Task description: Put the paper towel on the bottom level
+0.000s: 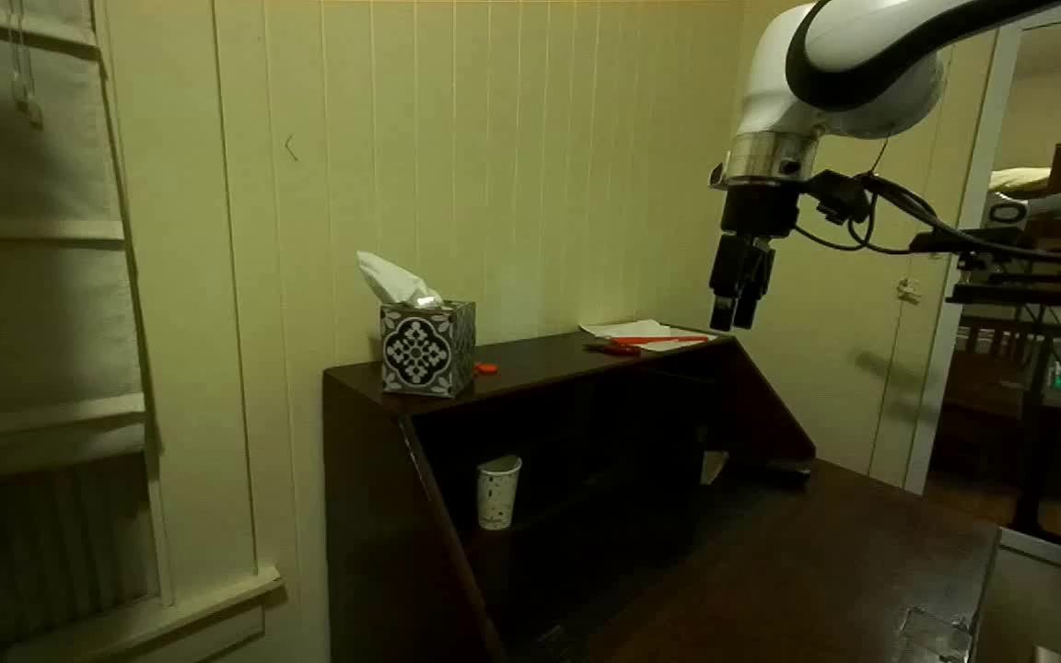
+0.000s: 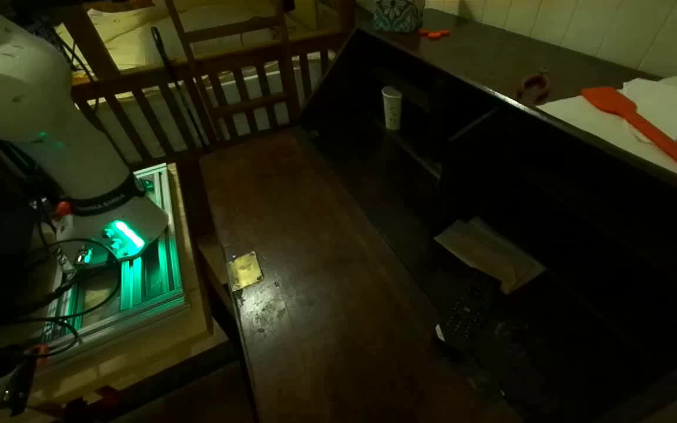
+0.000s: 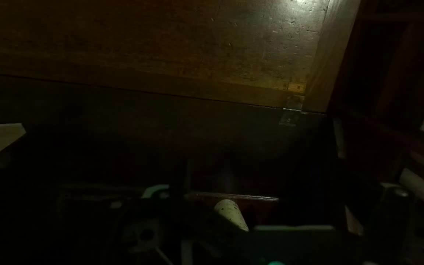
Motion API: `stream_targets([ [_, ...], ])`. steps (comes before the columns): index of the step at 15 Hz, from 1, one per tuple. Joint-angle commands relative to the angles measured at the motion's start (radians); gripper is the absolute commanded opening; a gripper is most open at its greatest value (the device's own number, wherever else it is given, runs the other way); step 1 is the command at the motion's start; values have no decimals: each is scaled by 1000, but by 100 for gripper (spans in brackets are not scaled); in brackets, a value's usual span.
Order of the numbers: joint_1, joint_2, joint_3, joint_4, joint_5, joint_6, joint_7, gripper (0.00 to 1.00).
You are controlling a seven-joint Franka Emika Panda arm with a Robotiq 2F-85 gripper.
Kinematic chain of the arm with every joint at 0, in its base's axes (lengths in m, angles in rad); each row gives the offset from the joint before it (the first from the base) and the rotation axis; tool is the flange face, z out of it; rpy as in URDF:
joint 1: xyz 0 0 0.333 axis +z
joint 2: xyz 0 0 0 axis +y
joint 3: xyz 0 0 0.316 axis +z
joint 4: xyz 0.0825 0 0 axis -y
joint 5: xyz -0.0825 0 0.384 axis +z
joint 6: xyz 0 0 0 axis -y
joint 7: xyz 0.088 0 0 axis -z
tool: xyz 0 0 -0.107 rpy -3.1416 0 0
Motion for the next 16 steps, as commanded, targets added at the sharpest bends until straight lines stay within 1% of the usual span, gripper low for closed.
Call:
stream_targets([
  [1,-8,1,7,2,3,-2,-3,100],
  [4,-8,1,7,2,3,-2,-3,100],
  [5,-13,12,-2,0,19,55,6,100],
  [6,-26,44,-23,31,59,65,43,100],
  [9,-67,134,-101,108,121,123,30,100],
  [12,-112,249,-176,189,192,176,39,100],
  [14,-140,335,-206,248,250,223,60,100],
  [16,-166,421,-223,300,319,279,81,100],
])
